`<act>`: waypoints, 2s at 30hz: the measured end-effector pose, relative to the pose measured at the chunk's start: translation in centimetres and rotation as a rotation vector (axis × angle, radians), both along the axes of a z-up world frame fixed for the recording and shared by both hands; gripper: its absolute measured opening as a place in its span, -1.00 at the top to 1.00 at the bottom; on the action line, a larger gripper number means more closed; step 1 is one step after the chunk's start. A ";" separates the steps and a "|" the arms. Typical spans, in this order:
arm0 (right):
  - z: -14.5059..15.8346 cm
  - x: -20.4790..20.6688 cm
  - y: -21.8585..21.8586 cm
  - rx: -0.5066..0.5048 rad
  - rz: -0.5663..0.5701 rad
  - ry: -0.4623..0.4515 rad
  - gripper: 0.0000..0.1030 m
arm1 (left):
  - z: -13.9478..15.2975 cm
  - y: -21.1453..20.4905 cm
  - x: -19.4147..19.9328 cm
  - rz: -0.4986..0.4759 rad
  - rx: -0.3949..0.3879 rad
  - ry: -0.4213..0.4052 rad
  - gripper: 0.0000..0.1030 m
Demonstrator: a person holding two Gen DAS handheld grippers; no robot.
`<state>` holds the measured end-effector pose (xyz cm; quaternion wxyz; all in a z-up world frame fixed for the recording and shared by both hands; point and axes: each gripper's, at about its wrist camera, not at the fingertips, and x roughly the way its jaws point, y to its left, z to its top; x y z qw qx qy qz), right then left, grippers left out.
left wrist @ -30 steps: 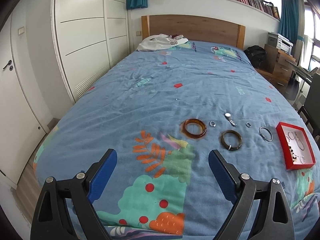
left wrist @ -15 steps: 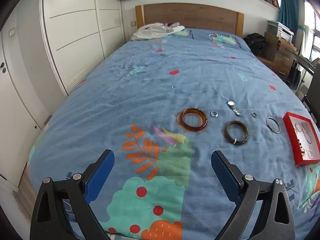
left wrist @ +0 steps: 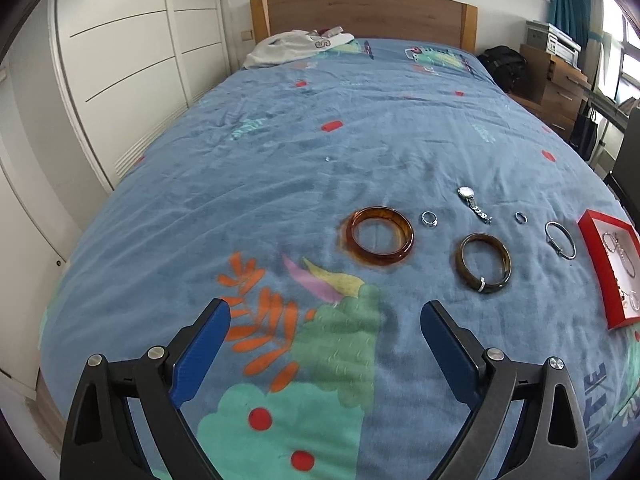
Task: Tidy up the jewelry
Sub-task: 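Move the left tool to the amber bangle while the right tool approaches the silver ring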
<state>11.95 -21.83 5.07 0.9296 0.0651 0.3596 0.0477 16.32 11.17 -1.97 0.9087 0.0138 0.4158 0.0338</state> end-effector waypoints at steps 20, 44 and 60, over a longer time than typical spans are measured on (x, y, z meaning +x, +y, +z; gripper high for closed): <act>-4.6 4.9 4.0 -0.001 0.070 0.050 0.02 | -4.1 -0.8 5.4 -0.039 -0.001 0.039 -0.84; -9.0 14.6 9.0 0.024 0.155 0.093 0.02 | -7.8 -2.0 12.1 -0.094 -0.077 0.047 -0.85; -12.8 18.8 10.7 0.020 0.191 0.166 0.05 | -10.0 -2.4 13.2 -0.111 -0.095 0.053 -0.84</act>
